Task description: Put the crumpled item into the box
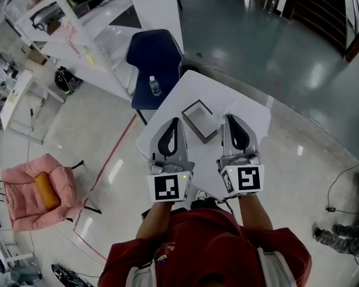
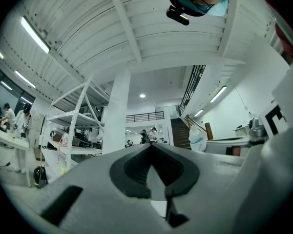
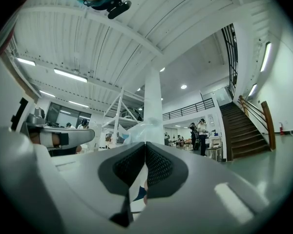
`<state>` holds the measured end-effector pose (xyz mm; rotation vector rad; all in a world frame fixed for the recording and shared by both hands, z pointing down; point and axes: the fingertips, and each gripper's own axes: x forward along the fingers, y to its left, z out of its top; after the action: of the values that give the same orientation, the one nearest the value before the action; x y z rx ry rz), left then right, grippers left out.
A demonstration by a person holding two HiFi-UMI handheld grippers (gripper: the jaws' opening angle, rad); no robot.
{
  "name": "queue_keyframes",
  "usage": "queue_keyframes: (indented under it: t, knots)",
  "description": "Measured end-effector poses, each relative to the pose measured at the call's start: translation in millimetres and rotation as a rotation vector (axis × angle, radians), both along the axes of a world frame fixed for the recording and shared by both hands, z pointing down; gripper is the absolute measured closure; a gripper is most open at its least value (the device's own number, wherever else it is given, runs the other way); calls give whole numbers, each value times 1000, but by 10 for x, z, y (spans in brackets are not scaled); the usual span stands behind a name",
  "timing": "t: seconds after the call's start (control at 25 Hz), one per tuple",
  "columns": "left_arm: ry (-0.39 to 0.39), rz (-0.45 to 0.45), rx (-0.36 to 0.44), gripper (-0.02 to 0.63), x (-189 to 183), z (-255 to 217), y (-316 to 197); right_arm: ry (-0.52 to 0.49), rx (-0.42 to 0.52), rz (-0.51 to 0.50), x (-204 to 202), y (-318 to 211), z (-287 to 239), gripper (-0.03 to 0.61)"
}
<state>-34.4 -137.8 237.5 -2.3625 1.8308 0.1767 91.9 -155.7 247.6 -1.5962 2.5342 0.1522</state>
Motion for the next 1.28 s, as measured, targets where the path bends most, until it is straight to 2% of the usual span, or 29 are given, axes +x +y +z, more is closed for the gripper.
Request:
queue_keyframes:
  t: [0.36,0.52,1.0,1.28]
  knots:
    - [-11,-2,15,611,193,-26,-179,-14,-28,-20,177,-183,127,574]
    - [36,0,20,611,218,-41,-247,8,-49,-35,113,-232,234,574]
    - [66,27,1,611,-63,185,-679,-10,-90,-17,-170,-597,413,574]
    - [80,44,-16,611,-325,287,-1060,36,-114,11,-420,-979,524,574]
